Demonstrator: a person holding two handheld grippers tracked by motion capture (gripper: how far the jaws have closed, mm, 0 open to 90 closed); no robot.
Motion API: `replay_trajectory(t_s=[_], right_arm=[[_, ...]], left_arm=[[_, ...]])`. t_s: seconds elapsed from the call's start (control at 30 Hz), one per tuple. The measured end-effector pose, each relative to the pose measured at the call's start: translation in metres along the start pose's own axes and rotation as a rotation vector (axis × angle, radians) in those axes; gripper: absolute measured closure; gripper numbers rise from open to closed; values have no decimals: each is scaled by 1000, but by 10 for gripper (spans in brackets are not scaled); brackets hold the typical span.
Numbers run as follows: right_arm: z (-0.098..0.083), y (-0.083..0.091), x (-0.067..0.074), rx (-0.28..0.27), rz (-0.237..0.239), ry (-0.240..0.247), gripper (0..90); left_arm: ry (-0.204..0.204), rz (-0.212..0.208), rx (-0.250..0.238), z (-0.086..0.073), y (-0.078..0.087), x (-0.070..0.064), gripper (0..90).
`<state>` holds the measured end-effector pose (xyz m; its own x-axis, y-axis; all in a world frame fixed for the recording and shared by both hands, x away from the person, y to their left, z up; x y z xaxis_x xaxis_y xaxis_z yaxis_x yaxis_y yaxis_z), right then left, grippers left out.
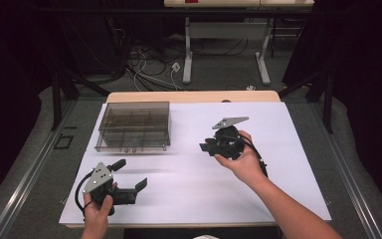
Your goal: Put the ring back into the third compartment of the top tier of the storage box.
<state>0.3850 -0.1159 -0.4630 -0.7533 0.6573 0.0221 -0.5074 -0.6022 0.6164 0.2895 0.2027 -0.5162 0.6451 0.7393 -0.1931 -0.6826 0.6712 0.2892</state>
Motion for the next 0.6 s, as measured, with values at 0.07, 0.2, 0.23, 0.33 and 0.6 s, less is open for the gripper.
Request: replay_trajectory(t_s=[0.07, 0.2, 0.23, 0.33, 0.6], right_arm=[[2, -2, 0, 2, 5, 4, 691], [8, -6, 3, -3, 10, 2, 691], [9, -7, 3, -7, 10, 8, 691], [14, -10, 5, -10, 15, 17, 691], [25, -18, 10, -12, 25, 14, 691]], left_arm=[[1, 0, 0, 0, 0, 0, 5], [1, -1, 0, 0, 1, 0, 5], [1, -1, 0, 0, 1, 0, 5], [3, 1, -4, 0, 1, 1, 6], [5, 4, -6, 0, 1, 1, 5]])
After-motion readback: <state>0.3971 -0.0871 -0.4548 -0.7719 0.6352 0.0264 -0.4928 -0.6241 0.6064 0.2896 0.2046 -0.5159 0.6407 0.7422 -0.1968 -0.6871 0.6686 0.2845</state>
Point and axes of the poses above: each handheld gripper's, and its own axes: y roughly backward along the jaws, z roughly out of its top, x roughly to its left, the point moved 3 cm from there along -y, roughly forward along the jaws, and after that the axes turned 7 degrees about y, right-handed, at the moved point
